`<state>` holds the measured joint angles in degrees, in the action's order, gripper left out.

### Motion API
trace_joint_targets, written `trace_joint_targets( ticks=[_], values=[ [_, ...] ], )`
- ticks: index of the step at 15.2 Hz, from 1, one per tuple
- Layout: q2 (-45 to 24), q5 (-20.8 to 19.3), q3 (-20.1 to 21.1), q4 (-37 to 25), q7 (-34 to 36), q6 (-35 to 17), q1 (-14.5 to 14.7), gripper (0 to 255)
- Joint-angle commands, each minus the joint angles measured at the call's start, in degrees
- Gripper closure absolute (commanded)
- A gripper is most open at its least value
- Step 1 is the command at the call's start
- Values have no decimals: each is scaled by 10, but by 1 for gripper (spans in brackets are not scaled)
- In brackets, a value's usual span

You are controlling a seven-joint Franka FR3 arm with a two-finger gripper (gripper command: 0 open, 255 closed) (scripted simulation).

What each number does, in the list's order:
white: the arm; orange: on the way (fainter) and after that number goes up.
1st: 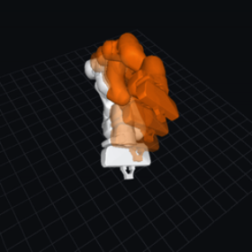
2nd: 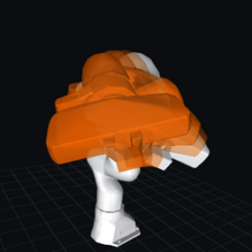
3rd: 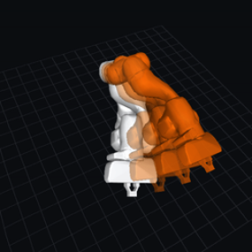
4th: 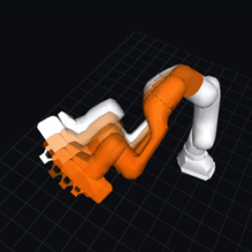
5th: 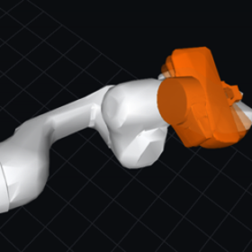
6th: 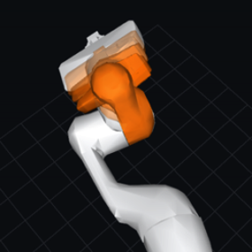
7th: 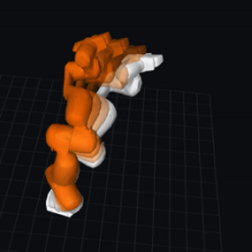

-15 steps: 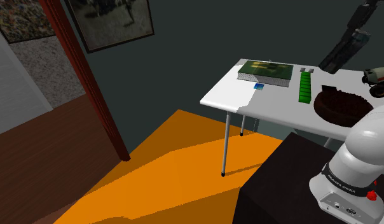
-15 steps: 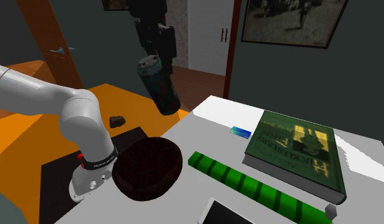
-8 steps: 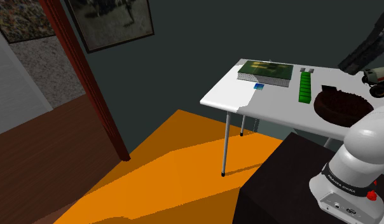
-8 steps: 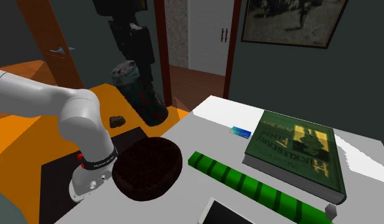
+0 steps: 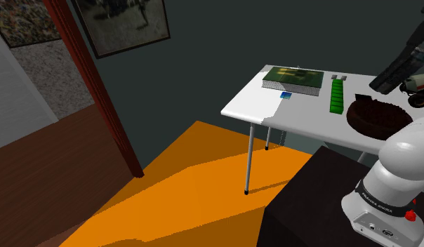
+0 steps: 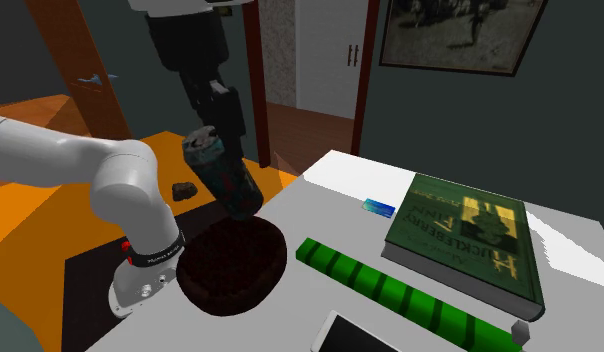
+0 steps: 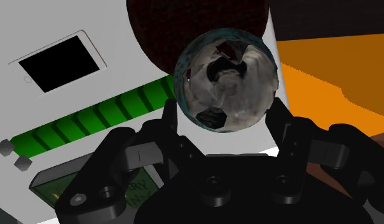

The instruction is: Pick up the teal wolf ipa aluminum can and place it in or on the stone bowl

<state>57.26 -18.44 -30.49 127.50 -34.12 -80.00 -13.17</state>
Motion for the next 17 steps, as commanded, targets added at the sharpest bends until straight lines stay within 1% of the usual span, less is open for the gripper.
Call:
trace_joint_targets(
  ticks=[1, 12, 17],
  values=[
    [8, -4, -4, 19, 0, -12, -3, 255],
    [43, -34, -31, 118, 1, -76, -21, 255],
    [43, -34, -31, 118, 1, -76, -22, 255]
  ],
)
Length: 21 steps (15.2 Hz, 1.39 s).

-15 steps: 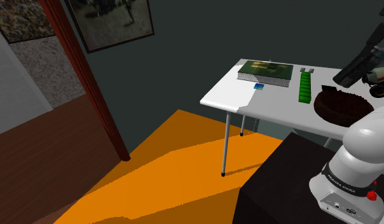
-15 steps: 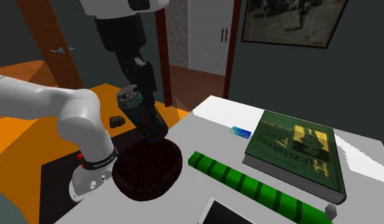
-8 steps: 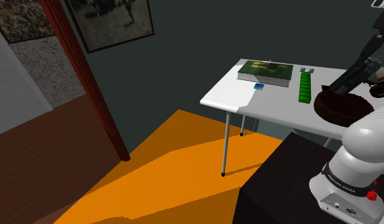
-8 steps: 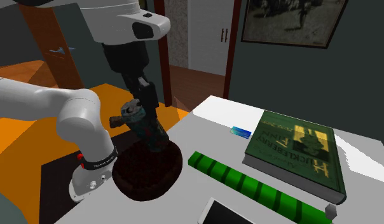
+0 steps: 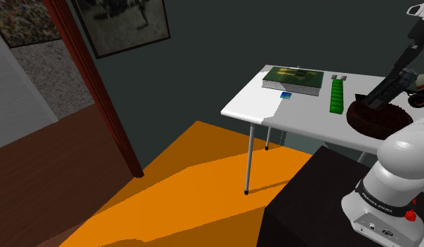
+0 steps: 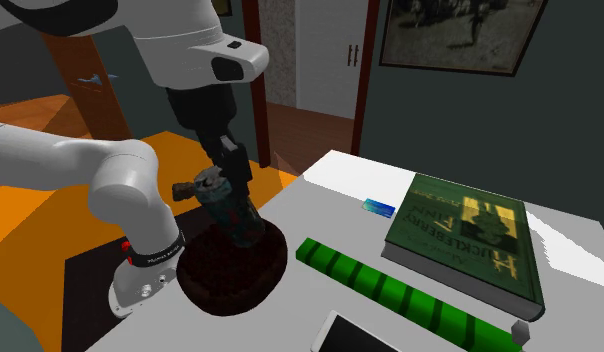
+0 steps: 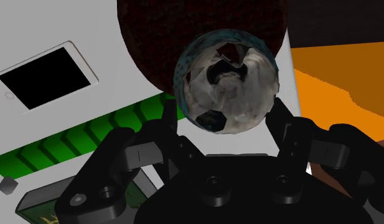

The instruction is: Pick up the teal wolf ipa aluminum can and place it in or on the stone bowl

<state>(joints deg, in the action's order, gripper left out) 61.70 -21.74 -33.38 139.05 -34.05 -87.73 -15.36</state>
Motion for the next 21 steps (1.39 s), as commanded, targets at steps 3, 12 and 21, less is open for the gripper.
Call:
trace_joint_targets(
  ticks=[3, 12, 21],
  values=[
    [-2, 0, -2, 3, 0, 1, 0, 255],
    [-20, 16, 14, -63, -6, 48, 9, 0],
    [-26, 20, 17, -81, -7, 60, 12, 0]
  ],
)
